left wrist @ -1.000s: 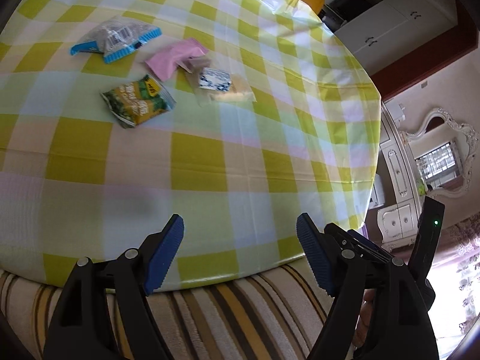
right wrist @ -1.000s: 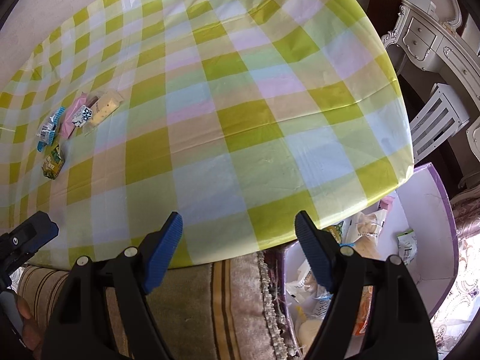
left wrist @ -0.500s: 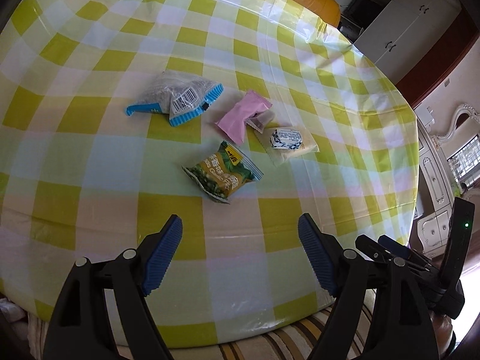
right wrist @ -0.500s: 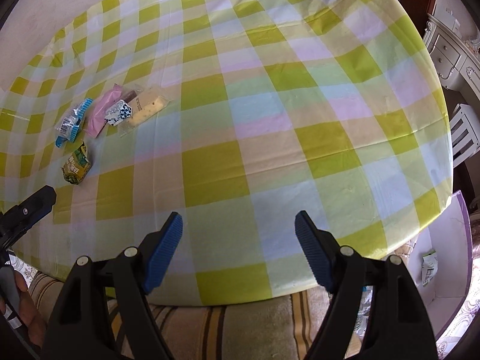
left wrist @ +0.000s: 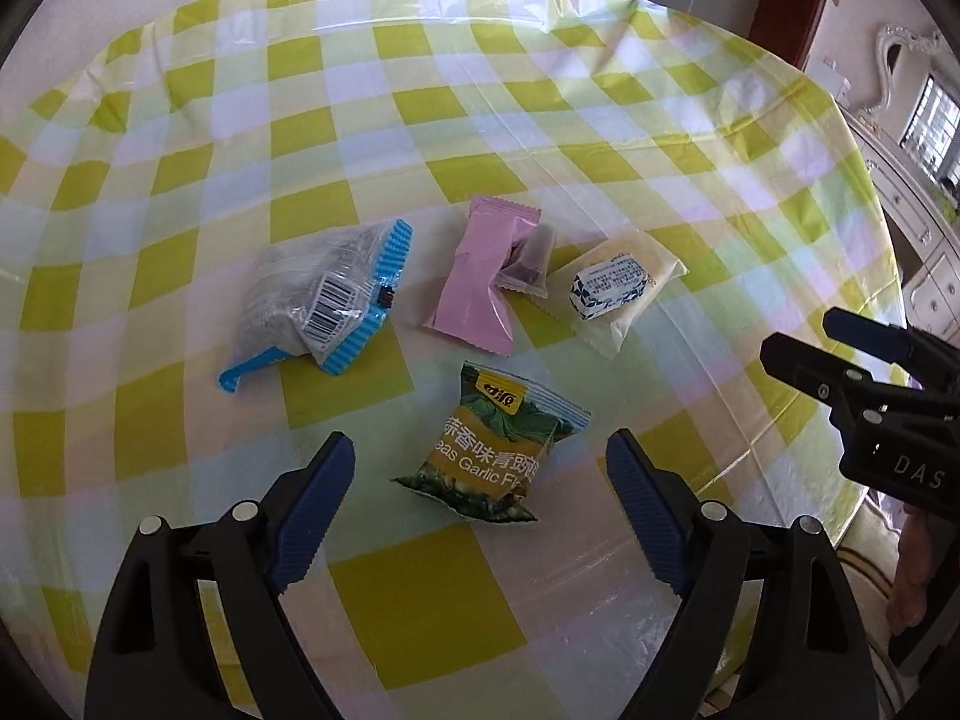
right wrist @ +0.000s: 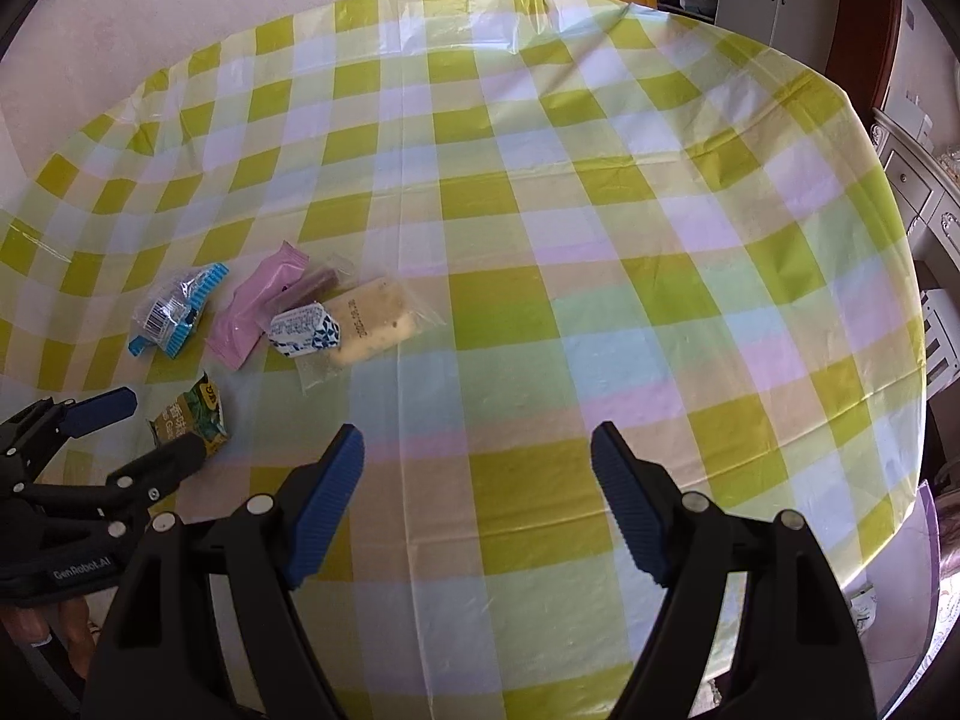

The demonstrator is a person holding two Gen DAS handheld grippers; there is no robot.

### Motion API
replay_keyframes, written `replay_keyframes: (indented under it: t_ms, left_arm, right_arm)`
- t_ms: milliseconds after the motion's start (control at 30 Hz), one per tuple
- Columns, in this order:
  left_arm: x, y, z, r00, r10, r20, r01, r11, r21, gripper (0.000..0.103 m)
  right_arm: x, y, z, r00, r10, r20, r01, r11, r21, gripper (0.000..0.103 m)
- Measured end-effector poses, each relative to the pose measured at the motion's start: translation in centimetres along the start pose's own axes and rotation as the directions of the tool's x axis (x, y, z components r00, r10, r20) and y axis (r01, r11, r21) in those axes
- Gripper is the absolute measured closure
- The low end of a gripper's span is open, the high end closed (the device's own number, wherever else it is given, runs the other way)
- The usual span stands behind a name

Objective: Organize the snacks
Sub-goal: 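Grasp the green garlic chip packet with the left gripper while the right gripper grasps the small white packet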

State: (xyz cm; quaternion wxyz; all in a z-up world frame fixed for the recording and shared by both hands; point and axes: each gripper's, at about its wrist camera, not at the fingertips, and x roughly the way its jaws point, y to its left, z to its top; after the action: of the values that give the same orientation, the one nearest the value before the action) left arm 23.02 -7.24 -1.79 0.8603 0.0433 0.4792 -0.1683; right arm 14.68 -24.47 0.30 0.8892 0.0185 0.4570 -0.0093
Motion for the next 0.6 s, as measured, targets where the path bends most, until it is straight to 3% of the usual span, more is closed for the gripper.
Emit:
replay_keyframes:
  t_ms: [33, 167, 267, 333, 400, 600]
  left_arm:
    - [0.3, 0.0, 0.0, 1.0, 0.005, -0.002, -0.004, 1.0, 0.011, 0.023]
    - [1.2, -0.1, -0.3, 1.0, 0.014, -0.012, -0.014, 1.0, 0.027, 0.047]
    - [0.9, -0.1, -0.6, 1.0, 0.018, -0.002, -0.018, 0.999, 0.036, 0.053]
    - [0.7, 0.4, -0.7, 1.0, 0.005, 0.007, -0.005, 1.0, 0.004, 0.055]
    - [0.4, 1.2, -0.9, 1.0, -0.007, 0.018, 0.008, 0.999, -0.047, 0.066]
    - [-0.2, 3.7, -1.4, 0.999, -0.013, 0.051, 0.023, 0.981, -0.19, 0.07]
  right_arm:
    - [0.2, 0.2, 0.2, 1.0, 0.006, 0.003, -0.006, 1.0, -0.003, 0.025]
    - [1.1, 1.3, 0.9, 1.0, 0.02, 0.011, -0.02, 1.0, -0.021, 0.025]
    - [1.5, 2.3, 1.5, 0.999, 0.036, 0.028, -0.035, 0.999, -0.041, 0.025]
    - [1.7, 3.1, 1.8, 0.998, 0.047, 0.038, -0.045, 0.997, -0.061, 0.025]
    - [2.0, 3.9, 2.1, 0.997, 0.058, 0.046, -0.054, 0.995, -0.081, 0.025]
    - [2.9, 5.9, 2.4, 0.997, 0.045, 0.057, -0.038, 0.993, -0.11, 0.025]
